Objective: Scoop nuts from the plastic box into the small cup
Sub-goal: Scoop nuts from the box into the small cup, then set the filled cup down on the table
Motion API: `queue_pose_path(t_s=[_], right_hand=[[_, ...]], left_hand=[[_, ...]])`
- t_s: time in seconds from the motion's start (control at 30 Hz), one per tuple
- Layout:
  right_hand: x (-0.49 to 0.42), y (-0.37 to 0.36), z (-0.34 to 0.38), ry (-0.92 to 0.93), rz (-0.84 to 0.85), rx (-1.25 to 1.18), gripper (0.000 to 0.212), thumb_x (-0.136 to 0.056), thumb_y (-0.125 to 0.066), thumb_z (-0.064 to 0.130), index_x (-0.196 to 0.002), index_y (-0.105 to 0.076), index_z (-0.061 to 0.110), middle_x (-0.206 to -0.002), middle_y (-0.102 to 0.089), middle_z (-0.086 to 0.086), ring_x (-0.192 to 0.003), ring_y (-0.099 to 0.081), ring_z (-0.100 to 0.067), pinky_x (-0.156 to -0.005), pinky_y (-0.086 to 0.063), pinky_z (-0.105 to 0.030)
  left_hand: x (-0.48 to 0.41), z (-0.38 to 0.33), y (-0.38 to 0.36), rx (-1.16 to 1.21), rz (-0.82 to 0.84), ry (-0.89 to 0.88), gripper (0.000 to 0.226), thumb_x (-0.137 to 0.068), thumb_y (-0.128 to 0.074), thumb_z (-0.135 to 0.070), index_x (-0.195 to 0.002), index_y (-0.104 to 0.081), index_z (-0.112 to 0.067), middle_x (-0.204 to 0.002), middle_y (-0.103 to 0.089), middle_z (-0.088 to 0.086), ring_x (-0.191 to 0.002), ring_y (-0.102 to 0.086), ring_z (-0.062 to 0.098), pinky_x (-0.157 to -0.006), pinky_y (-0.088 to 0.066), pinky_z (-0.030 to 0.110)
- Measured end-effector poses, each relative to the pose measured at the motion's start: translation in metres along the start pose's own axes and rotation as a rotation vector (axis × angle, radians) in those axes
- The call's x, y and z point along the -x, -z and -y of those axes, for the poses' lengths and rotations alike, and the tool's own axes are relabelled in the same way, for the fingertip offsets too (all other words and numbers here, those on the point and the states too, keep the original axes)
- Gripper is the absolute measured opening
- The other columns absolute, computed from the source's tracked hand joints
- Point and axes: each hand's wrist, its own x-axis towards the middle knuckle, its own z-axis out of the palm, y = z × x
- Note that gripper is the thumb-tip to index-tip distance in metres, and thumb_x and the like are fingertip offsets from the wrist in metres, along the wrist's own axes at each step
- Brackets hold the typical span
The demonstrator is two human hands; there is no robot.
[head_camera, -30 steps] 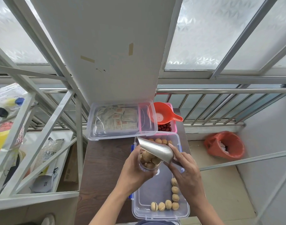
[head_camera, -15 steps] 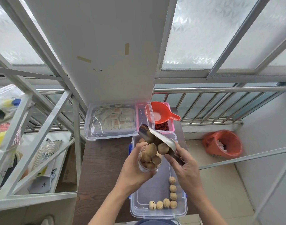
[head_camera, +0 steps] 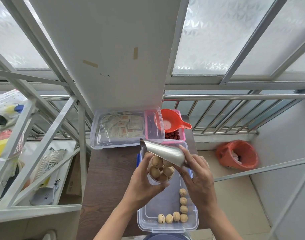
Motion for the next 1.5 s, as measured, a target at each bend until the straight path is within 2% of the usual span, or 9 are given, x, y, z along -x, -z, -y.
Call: queue_pose_path(t_s=[0.23,0.53,0.67,0.77,0.9,1.13,1.3,1.43,1.5], right_hand=[[-0.003,0.001,0.007,0.016,-0.001,-0.015,0.068,-0.089,-0.07,0.033,-0.153,-0.044,0.036,-0.11,-0.057,0.026,-0.1,-0.053,-0.01,-0.086,-0.051,-0.04],[0.003,-0.012,0.011,-0.015,-0.004,0.031,0.071,-0.086,-0.078,0.023,-0.15,-0.05,0.03,-0.11,-0.064,0.014,-0.1,-0.058,-0.017,-0.089,-0.051,-0.04],[0.004,-0.011,0.019,-0.314,-0.058,-0.314,0.047,-0.092,-0.073,0.023,-0.138,-0.064,0.027,-0.107,-0.068,0.005,-0.099,-0.067,-0.011,-0.087,-0.053,-0.022],[0.004,-0.014,0.006,-0.507,-0.03,-0.42,0.011,-0.099,-0.065,0.03,-0.098,-0.073,0.022,-0.07,-0.061,-0.003,-0.063,-0.053,-0.012,-0.063,-0.045,-0.028],[0.021,-0.041,-0.038,-0.984,0.223,-0.461,0.031,-0.099,-0.06,0.026,-0.078,-0.063,0.005,-0.065,-0.062,-0.008,-0.054,-0.052,-0.015,-0.053,-0.042,-0.029],[0.058,-0.112,-0.077,-1.228,0.457,-0.378,0.025,-0.102,-0.05,0.017,-0.087,-0.067,0.005,-0.062,-0.067,-0.006,-0.056,-0.058,-0.017,-0.05,-0.044,-0.024],[0.063,-0.131,-0.08,-1.185,0.465,-0.353,0.027,-0.105,-0.049,0.02,-0.105,-0.071,0.005,-0.08,-0.073,-0.006,-0.07,-0.064,-0.016,-0.054,-0.048,-0.02],[0.065,-0.127,-0.081,-1.064,0.525,-0.334,0.028,-0.103,-0.057,0.024,-0.13,-0.059,0.02,-0.109,-0.07,0.002,-0.099,-0.065,-0.018,-0.089,-0.054,-0.032],[0.068,-0.119,-0.078,-1.025,0.585,-0.258,0.053,-0.101,-0.058,0.037,-0.15,-0.042,0.026,-0.136,-0.06,0.006,-0.123,-0.058,-0.02,-0.104,-0.046,-0.036]], left_hand=[[0.001,-0.001,0.006,-0.006,0.0,-0.001,0.078,-0.073,-0.097,-0.013,-0.133,-0.054,-0.038,-0.122,-0.074,-0.013,-0.119,-0.072,0.016,-0.1,-0.059,0.026],[0.001,0.005,0.008,0.013,-0.003,0.092,0.064,-0.066,-0.094,-0.021,-0.112,-0.058,-0.046,-0.11,-0.074,-0.014,-0.104,-0.071,0.011,-0.095,-0.061,0.036],[0.001,0.005,0.012,0.058,-0.014,0.079,0.083,-0.068,-0.093,-0.001,-0.129,-0.058,-0.045,-0.117,-0.073,-0.018,-0.108,-0.07,0.002,-0.091,-0.053,0.013],[0.003,0.009,0.018,0.083,-0.041,0.099,0.083,-0.069,-0.095,0.002,-0.134,-0.058,-0.035,-0.122,-0.071,-0.019,-0.108,-0.07,-0.005,-0.091,-0.052,0.011],[0.008,0.025,0.035,0.057,-0.118,0.107,0.094,-0.066,-0.102,-0.014,-0.141,-0.052,-0.04,-0.129,-0.067,-0.026,-0.119,-0.069,0.003,-0.098,-0.056,0.019],[0.018,0.065,0.067,-0.06,-0.307,0.137,0.09,-0.066,-0.101,-0.008,-0.127,-0.054,-0.053,-0.125,-0.065,-0.028,-0.115,-0.068,0.001,-0.096,-0.055,0.013],[0.026,0.118,0.062,-0.119,-0.356,0.269,0.087,-0.064,-0.1,-0.004,-0.13,-0.055,-0.041,-0.128,-0.066,-0.006,-0.119,-0.068,0.017,-0.108,-0.057,0.041],[0.027,0.146,0.05,-0.114,-0.367,0.33,0.088,-0.064,-0.1,0.0,-0.118,-0.051,-0.048,-0.122,-0.064,-0.002,-0.117,-0.066,0.024,-0.097,-0.05,0.006],[0.026,0.149,0.046,-0.117,-0.377,0.339,0.086,-0.064,-0.101,-0.001,-0.12,-0.05,-0.043,-0.122,-0.063,0.002,-0.115,-0.064,0.024,-0.1,-0.053,0.013]])
